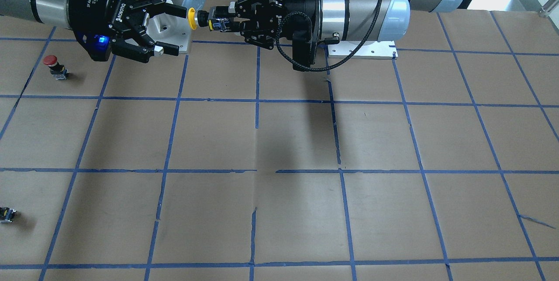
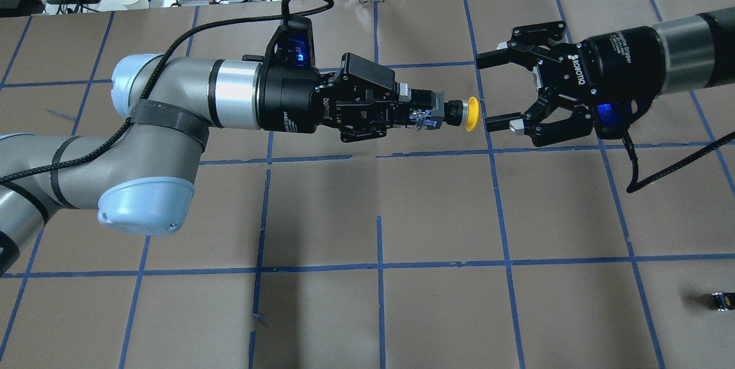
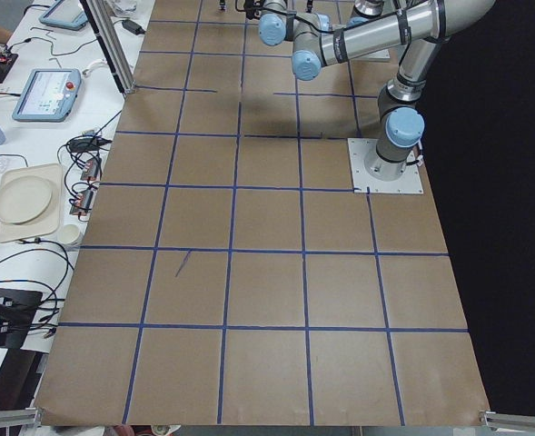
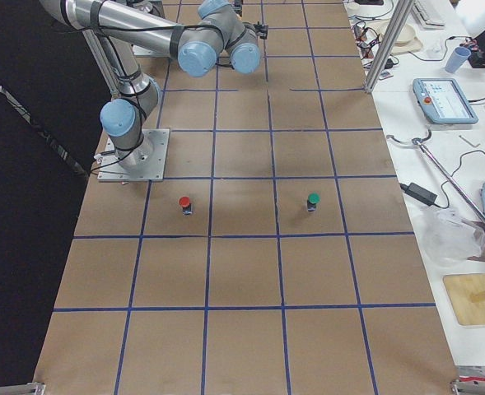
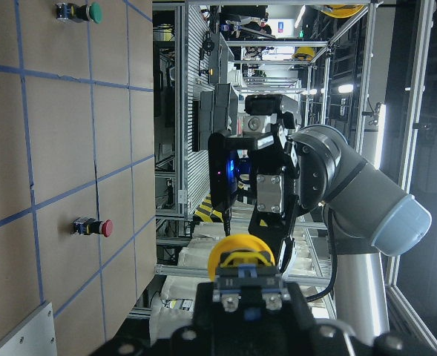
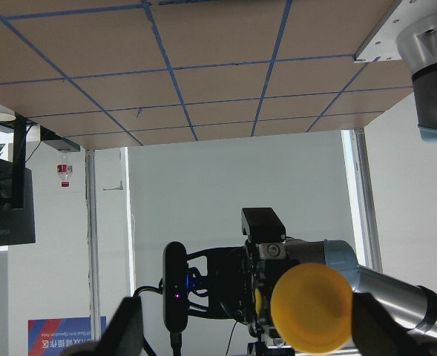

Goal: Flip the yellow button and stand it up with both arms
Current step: 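Hold the button out with the left gripper while the right gripper aligns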

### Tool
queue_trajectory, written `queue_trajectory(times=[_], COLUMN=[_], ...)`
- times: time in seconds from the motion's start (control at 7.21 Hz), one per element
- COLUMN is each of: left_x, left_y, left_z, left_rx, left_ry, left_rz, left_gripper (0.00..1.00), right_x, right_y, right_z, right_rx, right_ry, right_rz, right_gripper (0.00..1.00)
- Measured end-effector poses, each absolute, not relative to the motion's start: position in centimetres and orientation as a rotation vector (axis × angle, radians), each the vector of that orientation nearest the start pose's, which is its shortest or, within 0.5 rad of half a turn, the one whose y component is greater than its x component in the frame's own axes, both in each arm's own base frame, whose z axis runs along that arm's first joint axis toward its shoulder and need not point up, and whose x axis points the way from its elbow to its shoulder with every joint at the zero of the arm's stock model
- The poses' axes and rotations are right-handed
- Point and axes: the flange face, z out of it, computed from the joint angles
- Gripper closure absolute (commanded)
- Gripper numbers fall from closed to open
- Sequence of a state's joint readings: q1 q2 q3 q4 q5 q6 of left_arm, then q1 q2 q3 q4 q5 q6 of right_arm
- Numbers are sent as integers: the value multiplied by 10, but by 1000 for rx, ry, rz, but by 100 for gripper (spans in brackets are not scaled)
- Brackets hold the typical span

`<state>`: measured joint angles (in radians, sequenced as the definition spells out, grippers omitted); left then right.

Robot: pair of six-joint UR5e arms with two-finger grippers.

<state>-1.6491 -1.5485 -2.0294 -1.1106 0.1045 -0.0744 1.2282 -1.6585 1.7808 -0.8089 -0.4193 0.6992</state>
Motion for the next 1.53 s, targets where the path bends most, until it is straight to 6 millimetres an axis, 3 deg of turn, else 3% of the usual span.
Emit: queue_trajectory(times=[0.55, 0.97, 1.53], left_x=[-266, -266, -266], left_y=[-426, -425, -424], left_z=[414, 416, 420], left_rx=[-20, -21, -24], left_ry=[-1673, -1673, -1671], left_rz=[-96, -94, -91], left_gripper=[90, 90, 90], right_x=[89, 95, 99], right_y=[-428, -411, -404], right_z=[435, 449, 443], right_rx=[1465, 1471, 1482], right_ry=[1318, 1311, 1296], right_rz=[1149, 1165, 1194], right_gripper=[0, 0, 3])
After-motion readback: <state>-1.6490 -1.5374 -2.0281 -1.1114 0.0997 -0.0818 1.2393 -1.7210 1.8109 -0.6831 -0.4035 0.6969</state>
